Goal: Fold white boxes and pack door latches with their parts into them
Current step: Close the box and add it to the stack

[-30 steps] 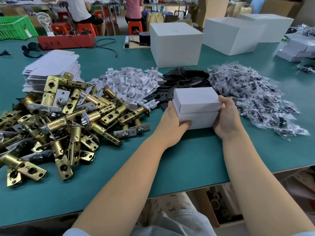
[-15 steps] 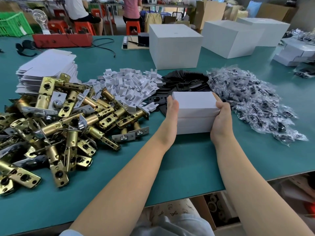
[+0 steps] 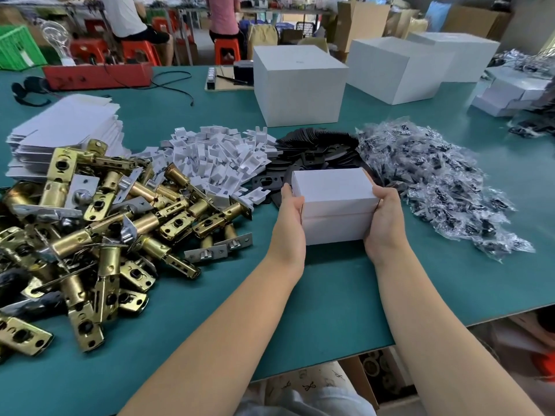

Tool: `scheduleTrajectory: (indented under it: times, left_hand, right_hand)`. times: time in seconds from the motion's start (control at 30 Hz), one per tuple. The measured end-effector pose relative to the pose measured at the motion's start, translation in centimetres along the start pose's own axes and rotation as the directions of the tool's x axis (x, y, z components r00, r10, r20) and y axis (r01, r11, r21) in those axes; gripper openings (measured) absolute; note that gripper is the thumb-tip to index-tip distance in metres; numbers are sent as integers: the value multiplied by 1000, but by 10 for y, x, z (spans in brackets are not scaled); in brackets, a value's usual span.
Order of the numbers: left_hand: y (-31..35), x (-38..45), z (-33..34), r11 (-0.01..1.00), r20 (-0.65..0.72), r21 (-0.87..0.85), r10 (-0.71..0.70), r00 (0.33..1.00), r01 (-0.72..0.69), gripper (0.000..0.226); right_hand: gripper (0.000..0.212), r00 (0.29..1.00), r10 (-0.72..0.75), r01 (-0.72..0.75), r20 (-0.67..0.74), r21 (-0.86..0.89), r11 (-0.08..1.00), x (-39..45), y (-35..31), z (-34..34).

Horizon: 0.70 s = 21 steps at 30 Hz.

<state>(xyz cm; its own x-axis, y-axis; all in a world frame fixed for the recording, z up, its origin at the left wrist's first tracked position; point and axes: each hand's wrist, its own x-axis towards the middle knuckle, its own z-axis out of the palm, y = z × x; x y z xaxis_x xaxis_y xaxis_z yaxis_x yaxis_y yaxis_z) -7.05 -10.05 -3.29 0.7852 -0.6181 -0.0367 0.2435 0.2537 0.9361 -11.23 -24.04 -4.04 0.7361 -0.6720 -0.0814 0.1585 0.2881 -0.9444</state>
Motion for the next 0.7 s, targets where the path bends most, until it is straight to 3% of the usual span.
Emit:
scheduleTrajectory:
  times: [0.1,0.17,0.2,0.27,0.4,0.5,0.63,0.7]
  left_hand:
    - [4,-1,-7,956,105,280,59,993,-86,68]
    - [9,1,-21,817,156,556,77,985,-152,93]
    - [12,4,-30,748,170,642,79,982,-171,102]
    - [20,9,-44,704,167,689,79,983,-174,108]
    - [20,14,-48,671,168,712,121,978,-205,101]
    - [20,11,-44,723,153,668,102,983,-179,94]
    - [17,4,-33,773,170,618,46,984,-143,51]
    - [12,1,-25,779,168,614,27,985,-126,49]
  right_hand:
    - [39,999,5,-6,-45,-37,999,1,1,0]
    - [37,997,5,-10,-76,-60,998,2,3,0]
    - [35,996,9,-15,-86,-67,998,2,3,0]
    - [34,994,25,-33,-108,-70,997,3,4,0]
    - [42,989,47,-60,-137,-89,994,5,4,-3]
    - [44,990,31,-44,-135,-91,995,7,6,-2]
    - [42,992,26,-37,-125,-89,995,8,7,-1]
    - [41,992,28,-40,-120,-95,995,9,7,-1]
